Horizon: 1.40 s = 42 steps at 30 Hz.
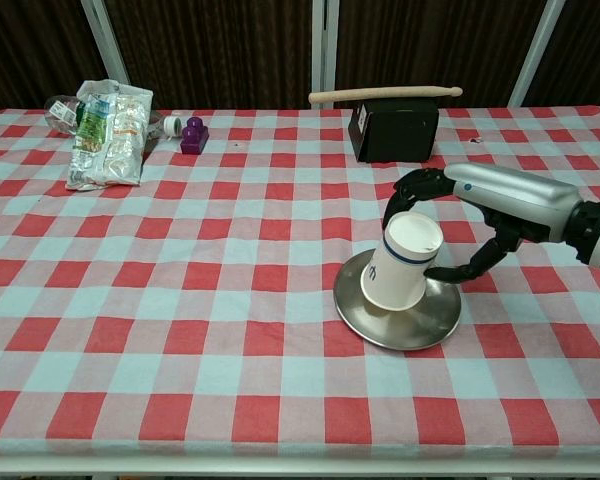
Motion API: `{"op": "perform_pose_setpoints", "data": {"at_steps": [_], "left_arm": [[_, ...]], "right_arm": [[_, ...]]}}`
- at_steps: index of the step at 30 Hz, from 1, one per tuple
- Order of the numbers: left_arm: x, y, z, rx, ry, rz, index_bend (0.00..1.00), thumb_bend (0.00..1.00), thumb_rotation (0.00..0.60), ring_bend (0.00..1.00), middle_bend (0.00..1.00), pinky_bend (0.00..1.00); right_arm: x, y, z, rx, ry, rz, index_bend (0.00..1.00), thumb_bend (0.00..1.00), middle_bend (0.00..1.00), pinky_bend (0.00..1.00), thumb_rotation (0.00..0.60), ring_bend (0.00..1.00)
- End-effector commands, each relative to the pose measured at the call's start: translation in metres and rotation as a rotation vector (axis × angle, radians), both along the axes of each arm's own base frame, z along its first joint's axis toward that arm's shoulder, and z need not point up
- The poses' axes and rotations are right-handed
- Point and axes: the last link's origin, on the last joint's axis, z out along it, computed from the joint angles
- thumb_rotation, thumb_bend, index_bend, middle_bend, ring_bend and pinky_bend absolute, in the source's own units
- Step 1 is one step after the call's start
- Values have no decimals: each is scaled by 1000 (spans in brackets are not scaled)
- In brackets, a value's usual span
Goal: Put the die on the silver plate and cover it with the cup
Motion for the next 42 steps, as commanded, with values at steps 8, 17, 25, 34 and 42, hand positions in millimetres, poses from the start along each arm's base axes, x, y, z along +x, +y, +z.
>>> {"op": "perform_pose_setpoints", "data": {"at_steps": [8, 17, 25, 34, 42], "left_arm": [[1, 2, -2, -6, -7, -11, 212, 0, 600, 106, 186, 77], [1, 2, -3, -9, -8, -11, 212, 0, 600, 105, 186, 77], [1, 2, -5, -9, -16, -34, 212, 0, 600, 105, 186, 77], [3, 4, -12, 17, -8, -79, 212, 0, 600, 106, 186, 77], [4, 12, -20, 15, 16, -76, 213, 0, 600, 105, 186, 77]], "right_arm": [[-34, -43, 42, -178, 13, -197, 496, 288, 305, 102, 600, 79], [-50, -42, 34, -136, 122, -246, 141, 288, 193, 71, 600, 0], [-67, -16, 92, -299, 77, -254, 0, 288, 162, 65, 600, 0], [-104, 76, 168, -489, 123, -317, 30, 295, 168, 65, 600, 0], [-111, 124, 178, -553, 95, -373, 31, 300, 168, 66, 600, 0]]}}
